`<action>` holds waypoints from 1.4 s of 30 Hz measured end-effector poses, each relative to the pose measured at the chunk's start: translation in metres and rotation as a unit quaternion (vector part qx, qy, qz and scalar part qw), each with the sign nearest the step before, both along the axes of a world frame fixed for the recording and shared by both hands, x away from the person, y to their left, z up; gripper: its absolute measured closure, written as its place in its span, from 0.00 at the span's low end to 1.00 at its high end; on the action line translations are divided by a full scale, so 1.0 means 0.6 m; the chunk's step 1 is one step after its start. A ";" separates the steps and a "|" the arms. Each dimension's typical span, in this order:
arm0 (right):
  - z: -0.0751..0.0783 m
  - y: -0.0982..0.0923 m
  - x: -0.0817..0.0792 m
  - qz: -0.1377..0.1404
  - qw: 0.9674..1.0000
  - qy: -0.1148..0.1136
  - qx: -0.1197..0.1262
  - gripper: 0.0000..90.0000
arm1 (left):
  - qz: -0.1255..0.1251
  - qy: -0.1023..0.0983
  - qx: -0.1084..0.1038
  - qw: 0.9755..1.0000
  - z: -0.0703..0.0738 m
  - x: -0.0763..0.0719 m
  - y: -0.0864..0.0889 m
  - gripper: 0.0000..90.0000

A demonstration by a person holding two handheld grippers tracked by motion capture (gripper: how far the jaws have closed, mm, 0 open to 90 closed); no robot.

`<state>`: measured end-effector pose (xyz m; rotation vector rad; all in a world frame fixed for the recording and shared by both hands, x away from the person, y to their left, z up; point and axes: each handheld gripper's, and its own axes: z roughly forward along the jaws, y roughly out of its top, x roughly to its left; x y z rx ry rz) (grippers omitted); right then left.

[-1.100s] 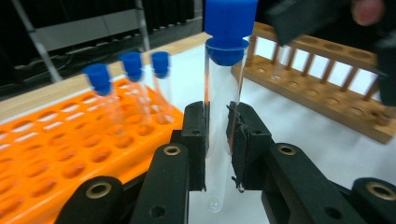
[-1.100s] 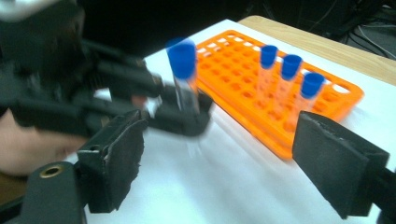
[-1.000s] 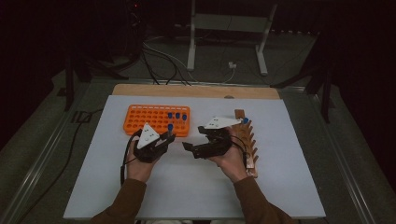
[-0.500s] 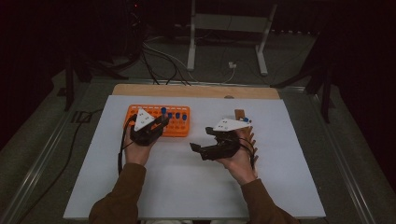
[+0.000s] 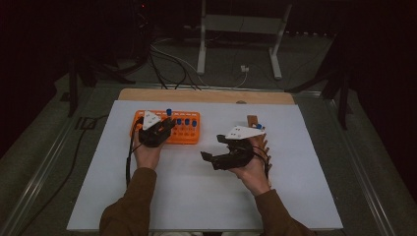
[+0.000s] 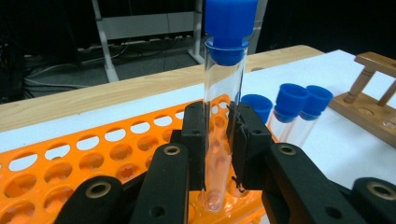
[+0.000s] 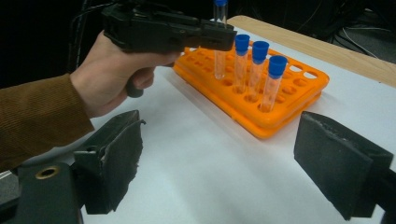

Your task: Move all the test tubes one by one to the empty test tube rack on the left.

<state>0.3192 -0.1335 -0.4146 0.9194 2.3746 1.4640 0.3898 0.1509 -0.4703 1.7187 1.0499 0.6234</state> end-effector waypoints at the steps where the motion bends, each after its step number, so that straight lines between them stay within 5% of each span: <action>1: 0.000 0.000 0.000 0.000 1.000 0.000 0.000 0.17 | 0.001 0.001 -0.001 1.000 -0.002 0.002 -0.001 0.86; 22: -0.012 -0.009 -0.003 0.001 1.000 0.005 0.002 0.17 | -0.009 0.043 0.052 0.998 -0.040 0.014 -0.018 0.86; 42: -0.019 -0.006 -0.002 0.003 1.000 0.009 0.001 0.17 | -0.010 0.056 0.057 0.997 -0.052 0.015 -0.016 0.86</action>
